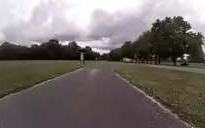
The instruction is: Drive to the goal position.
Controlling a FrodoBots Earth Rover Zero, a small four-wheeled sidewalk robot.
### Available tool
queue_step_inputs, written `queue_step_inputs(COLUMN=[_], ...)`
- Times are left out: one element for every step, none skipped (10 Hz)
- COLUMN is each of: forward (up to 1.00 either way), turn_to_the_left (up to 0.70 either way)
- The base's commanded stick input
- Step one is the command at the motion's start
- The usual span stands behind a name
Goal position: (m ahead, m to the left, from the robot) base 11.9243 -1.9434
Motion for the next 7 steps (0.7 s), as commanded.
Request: queue_step_inputs(forward=[0.7, 0.7, 0.7, 0.7, 0.7, 0.7, 0.7], turn_to_the_left=[0.0, 0.0, 0.0, 0.0, 0.0, 0.0, 0.0])
